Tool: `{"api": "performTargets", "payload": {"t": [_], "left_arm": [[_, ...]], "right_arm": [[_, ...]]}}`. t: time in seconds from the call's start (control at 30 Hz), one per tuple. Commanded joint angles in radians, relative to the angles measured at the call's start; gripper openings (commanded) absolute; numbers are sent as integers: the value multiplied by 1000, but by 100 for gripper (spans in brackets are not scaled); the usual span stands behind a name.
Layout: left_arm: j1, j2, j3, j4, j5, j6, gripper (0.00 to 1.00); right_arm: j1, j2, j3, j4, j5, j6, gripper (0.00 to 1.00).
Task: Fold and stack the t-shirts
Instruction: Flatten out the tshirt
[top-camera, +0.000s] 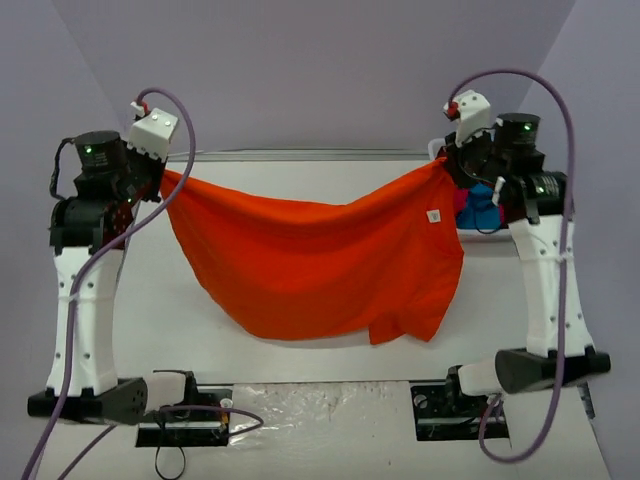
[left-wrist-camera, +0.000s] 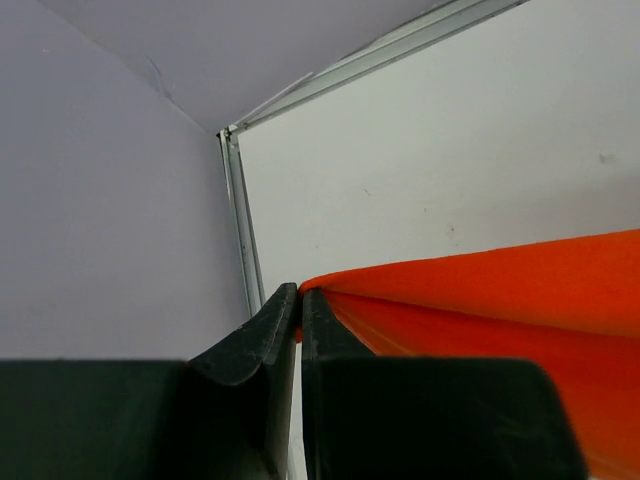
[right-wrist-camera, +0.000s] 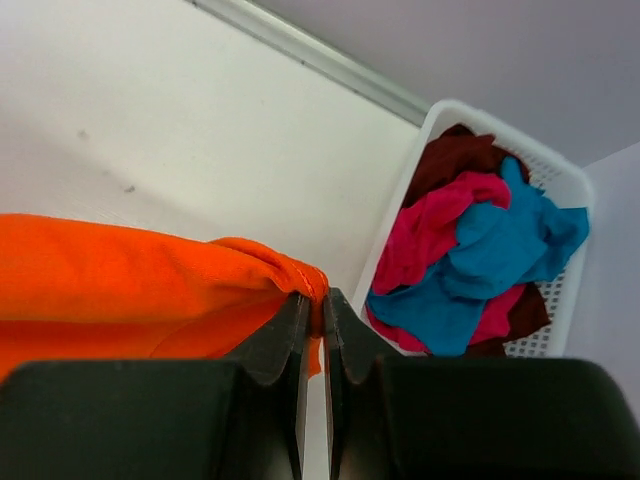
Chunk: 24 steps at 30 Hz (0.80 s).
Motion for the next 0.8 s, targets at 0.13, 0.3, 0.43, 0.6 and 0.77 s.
{"api": "performTargets", "payload": {"t": [0.13,0.3,0.43,0.6,0.77], "left_arm": [[10,374,82,149,-71,2,3],[14,559,283,131,-58,-16,2],[14,545,346,94,-31,-23,2],[14,381,138,103,30,2,2],[-6,176,-281,138,96,65,2]], "right_arm": [[-19,368,139,106,63,-30,0],[-28,589,400,102,45,-22,0],[-31,563,421,89,2,-7,0],[-31,374,104,82,-93,-43,0],[-13,170,-374,20,-130,-161,0]]}}
